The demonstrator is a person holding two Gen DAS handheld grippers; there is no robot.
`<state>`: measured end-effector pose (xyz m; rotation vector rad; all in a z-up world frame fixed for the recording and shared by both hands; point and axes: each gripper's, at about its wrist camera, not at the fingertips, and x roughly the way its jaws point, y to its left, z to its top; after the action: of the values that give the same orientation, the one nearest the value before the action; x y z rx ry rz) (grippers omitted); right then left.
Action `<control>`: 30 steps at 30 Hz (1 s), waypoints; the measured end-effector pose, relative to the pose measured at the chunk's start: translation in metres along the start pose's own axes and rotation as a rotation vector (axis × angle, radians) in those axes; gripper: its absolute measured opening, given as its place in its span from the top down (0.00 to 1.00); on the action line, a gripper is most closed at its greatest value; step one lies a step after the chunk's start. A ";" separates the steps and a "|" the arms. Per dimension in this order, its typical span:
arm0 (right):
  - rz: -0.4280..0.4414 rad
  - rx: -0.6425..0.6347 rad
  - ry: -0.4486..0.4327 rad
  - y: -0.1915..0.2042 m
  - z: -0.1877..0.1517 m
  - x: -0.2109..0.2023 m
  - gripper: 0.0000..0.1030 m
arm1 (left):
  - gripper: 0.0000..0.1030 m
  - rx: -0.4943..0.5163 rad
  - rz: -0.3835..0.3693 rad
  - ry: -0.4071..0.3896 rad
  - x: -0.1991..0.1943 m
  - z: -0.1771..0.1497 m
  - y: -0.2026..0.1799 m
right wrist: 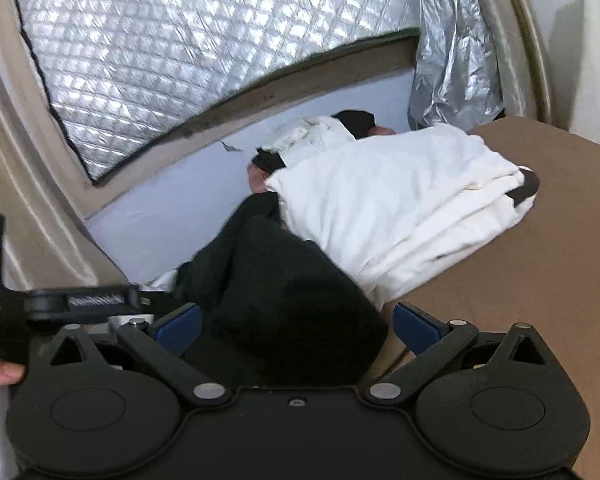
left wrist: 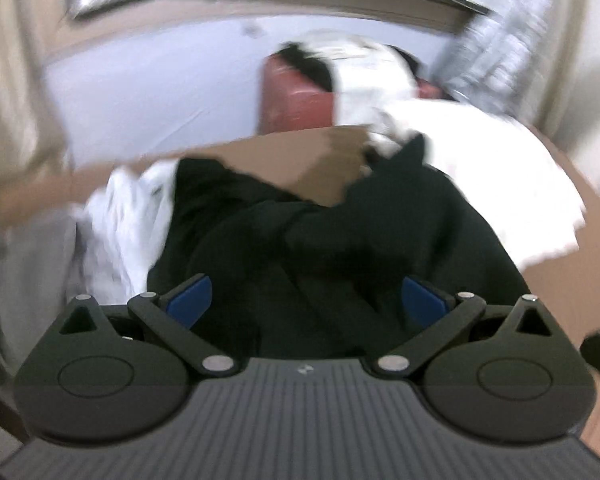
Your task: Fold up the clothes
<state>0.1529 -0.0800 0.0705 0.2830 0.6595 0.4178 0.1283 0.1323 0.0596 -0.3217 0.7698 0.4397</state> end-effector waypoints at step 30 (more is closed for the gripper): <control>0.168 0.096 -0.095 0.008 -0.092 0.015 0.73 | 0.48 -0.289 -0.436 0.172 0.091 -0.055 0.121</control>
<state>0.1026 -0.0548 -0.0042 0.4485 0.5656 0.5311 0.0942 0.2364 -0.0582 -0.7884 0.7773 0.1088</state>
